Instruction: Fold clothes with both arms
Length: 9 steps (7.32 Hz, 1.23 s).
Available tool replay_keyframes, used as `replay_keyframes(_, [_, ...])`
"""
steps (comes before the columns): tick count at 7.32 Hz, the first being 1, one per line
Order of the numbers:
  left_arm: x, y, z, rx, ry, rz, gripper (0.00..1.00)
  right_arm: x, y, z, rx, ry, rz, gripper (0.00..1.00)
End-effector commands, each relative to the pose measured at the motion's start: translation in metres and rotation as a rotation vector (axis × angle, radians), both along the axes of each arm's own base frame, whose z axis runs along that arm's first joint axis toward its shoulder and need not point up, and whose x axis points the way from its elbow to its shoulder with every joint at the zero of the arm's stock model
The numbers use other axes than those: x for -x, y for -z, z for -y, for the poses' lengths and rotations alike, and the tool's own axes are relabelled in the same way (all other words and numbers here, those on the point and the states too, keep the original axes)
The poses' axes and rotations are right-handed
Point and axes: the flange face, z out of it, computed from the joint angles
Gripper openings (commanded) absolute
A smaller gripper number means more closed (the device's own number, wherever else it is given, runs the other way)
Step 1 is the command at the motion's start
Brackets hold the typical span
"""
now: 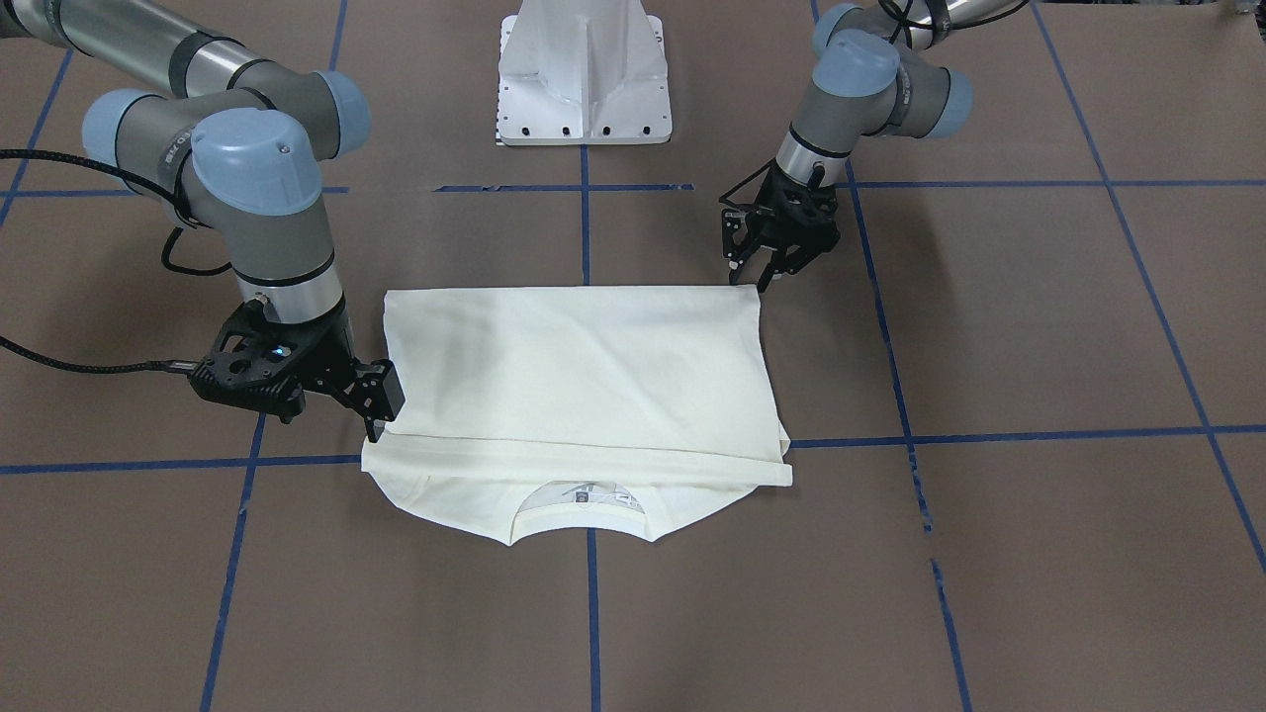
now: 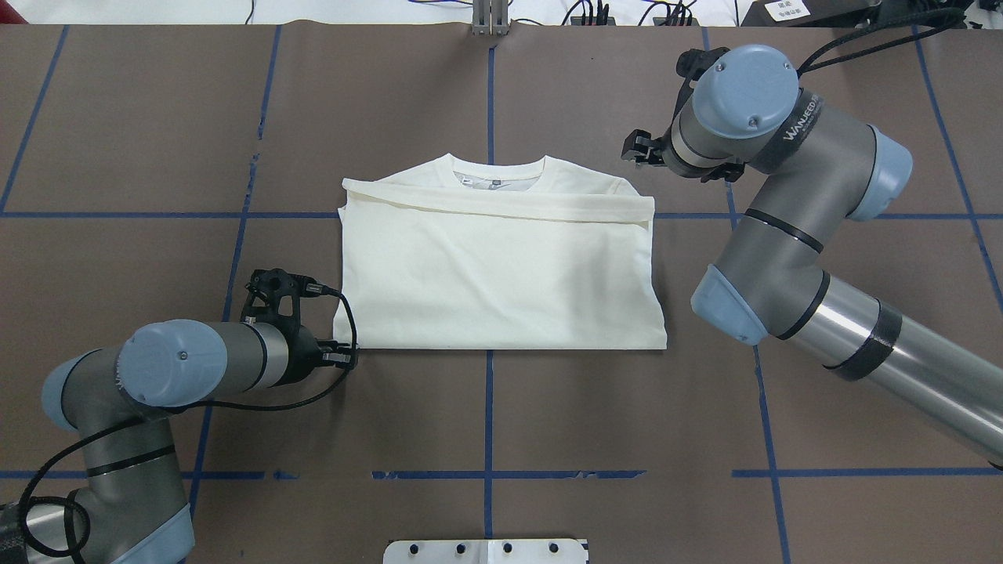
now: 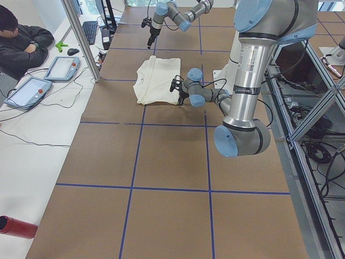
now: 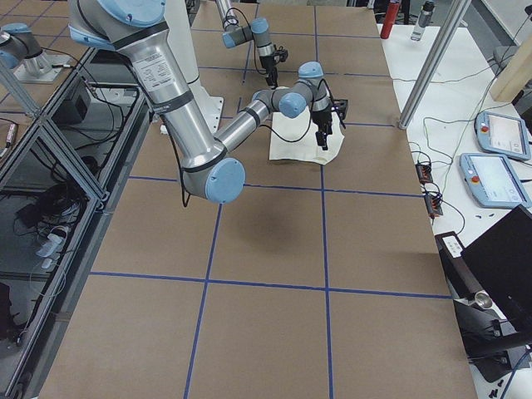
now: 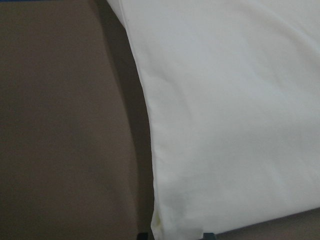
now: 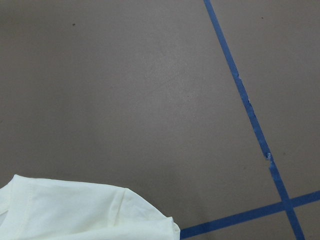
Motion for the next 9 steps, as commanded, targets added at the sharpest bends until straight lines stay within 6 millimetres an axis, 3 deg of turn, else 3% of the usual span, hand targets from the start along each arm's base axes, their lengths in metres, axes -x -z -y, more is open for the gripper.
replay_keyframes(1, [-0.004, 0.000, 0.001, 0.002, -0.001, 0.001, 0.35, 0.000, 0.000, 0.000, 0.000, 0.000, 0.000, 1.00])
replay_keyframes(3, [-0.005, -0.003, 0.001, 0.003, 0.001, 0.007, 0.00, 0.000, 0.000, 0.000, 0.000, 0.000, 0.000, 1.00])
replay_keyframes(5, [0.007, 0.005, 0.008, -0.029, 0.007, 0.003, 0.00, 0.000, 0.000, 0.000, 0.000, -0.002, -0.001, 1.00])
replay_keyframes(6, [0.022, 0.006, 0.024, -0.085, 0.008, 0.023, 0.00, 0.001, 0.000, -0.001, 0.000, -0.001, -0.001, 1.00])
replay_keyframes(7, [0.043, -0.006, 0.049, -0.159, 0.011, 0.079, 0.00, 0.001, 0.000, -0.001, 0.001, 0.000, 0.000, 1.00])
replay_keyframes(8, [0.073, -0.025, 0.090, -0.222, 0.036, 0.156, 0.00, 0.001, 0.001, -0.001, 0.000, -0.001, 0.003, 1.00])
replay_keyframes(9, [0.106, -0.059, 0.138, -0.245, 0.071, 0.254, 0.00, 0.000, 0.006, -0.003, -0.004, -0.004, 0.013, 1.00])
